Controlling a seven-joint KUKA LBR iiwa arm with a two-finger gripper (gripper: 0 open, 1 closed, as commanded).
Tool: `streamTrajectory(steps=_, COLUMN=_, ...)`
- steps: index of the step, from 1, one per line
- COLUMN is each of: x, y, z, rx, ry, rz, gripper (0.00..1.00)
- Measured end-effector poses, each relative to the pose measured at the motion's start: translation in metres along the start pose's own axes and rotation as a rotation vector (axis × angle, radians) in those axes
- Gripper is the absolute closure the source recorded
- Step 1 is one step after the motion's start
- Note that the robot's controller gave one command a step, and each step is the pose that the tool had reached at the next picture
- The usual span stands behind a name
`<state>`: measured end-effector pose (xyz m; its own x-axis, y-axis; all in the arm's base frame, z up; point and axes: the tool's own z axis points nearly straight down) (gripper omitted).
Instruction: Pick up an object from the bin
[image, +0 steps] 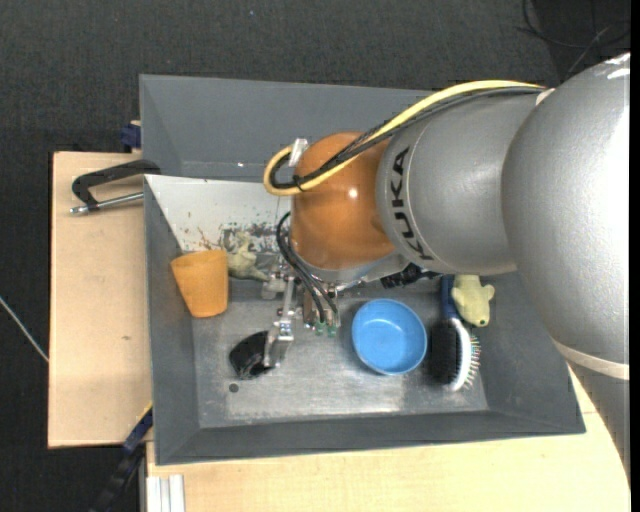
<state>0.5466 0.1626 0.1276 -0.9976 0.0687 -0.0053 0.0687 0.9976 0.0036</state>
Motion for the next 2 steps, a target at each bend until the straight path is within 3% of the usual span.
streamTrajectory(steps=1, x=0.031, y=-0.006, z=0.056, rx=-0.001, ry=-0.002, rz=0.077, gripper=0.0)
streamTrajectory(steps=2, x=0.048, y=0.042, z=0.055, rx=-0.002, ry=-0.004, rz=0.056, gripper=0.0)
